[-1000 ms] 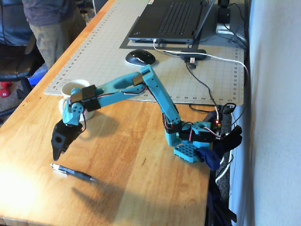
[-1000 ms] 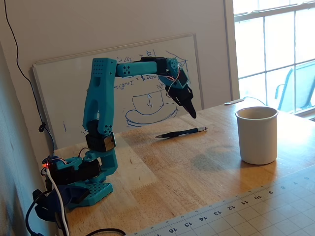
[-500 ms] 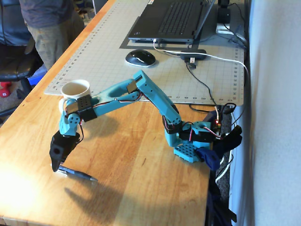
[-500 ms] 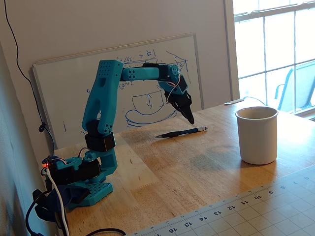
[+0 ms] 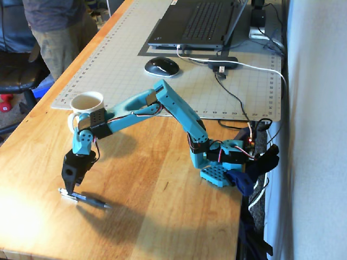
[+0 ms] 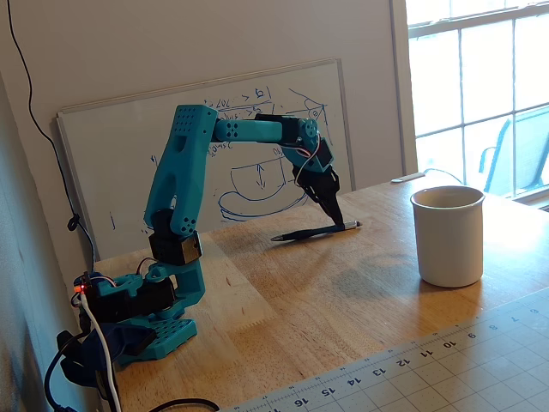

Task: Grasp a pen and put it in a mug.

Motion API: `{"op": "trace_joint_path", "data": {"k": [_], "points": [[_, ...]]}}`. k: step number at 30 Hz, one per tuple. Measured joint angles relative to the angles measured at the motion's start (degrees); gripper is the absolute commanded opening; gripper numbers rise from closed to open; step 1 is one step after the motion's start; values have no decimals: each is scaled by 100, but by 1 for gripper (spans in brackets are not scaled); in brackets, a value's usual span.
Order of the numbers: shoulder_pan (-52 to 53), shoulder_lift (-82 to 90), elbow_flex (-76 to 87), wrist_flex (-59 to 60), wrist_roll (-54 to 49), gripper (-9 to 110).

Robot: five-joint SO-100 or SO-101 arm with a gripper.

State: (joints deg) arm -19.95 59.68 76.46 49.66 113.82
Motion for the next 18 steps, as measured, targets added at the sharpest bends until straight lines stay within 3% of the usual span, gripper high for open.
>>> {"op": "trace_joint_path", "data": {"k": [18], "points": [[26,26,369,0,0,15]]}}
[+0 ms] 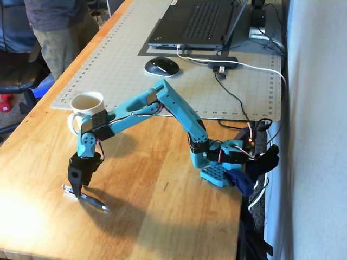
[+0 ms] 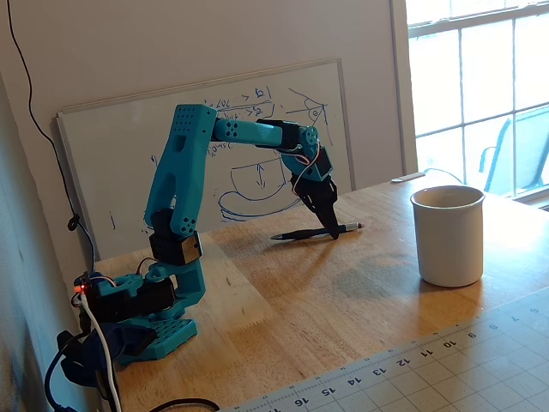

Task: Grasp a pen and put it in a mug.

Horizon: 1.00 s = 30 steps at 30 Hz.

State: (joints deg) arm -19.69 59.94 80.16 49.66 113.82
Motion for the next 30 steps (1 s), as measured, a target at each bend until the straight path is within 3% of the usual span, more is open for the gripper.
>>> {"op": "trace_joint_path", "data": {"k": [10,20,30], "points": [[0,97,176,0,0,15],[-44,88,185,0,0,4],[-88,88,185,0,0,2]]}}
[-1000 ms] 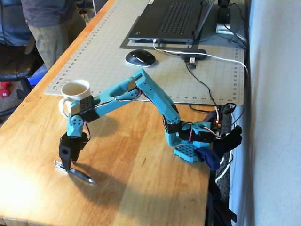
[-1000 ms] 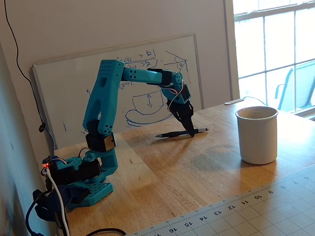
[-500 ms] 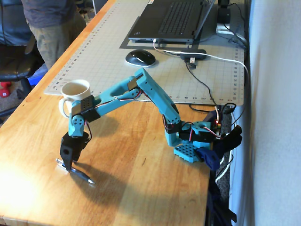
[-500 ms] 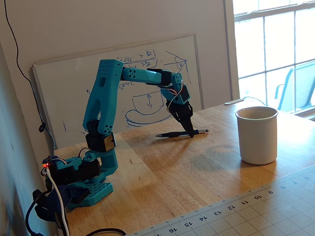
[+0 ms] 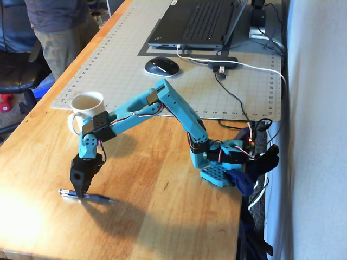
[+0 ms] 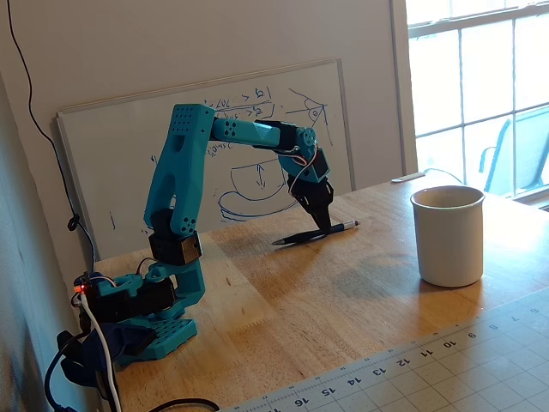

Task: Grasp a pen and put it in a mug.

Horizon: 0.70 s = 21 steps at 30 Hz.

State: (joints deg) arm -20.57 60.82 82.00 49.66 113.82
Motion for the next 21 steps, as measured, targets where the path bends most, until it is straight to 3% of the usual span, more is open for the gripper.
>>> {"op": "trace_joint_path", "data": {"k": [11,21], "points": [[0,519,562,0,0,2],[0,2241,1679,-88,0,2]]}}
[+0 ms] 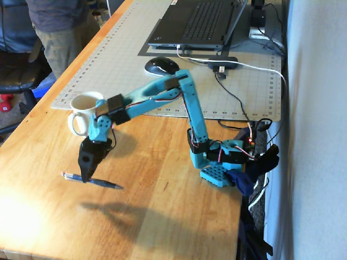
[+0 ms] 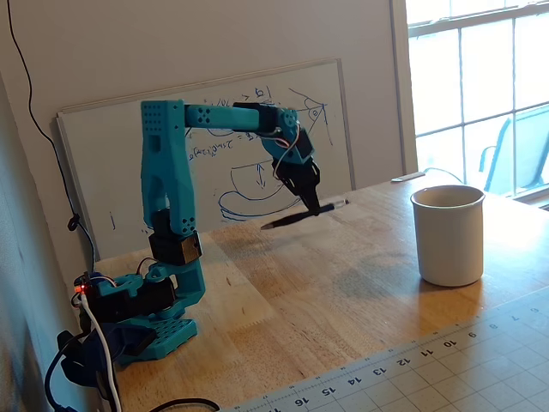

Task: Grasp a pen and put it in a mug.

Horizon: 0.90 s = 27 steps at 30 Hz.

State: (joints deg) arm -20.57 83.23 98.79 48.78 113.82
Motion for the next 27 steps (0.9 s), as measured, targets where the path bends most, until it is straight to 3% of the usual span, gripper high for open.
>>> {"op": "trace_joint_path", "data": {"k": [13,27], "points": [[220,2250,2057,-2646,-193,2],[1907,3480,2637,-4034,-3032,2]]}}
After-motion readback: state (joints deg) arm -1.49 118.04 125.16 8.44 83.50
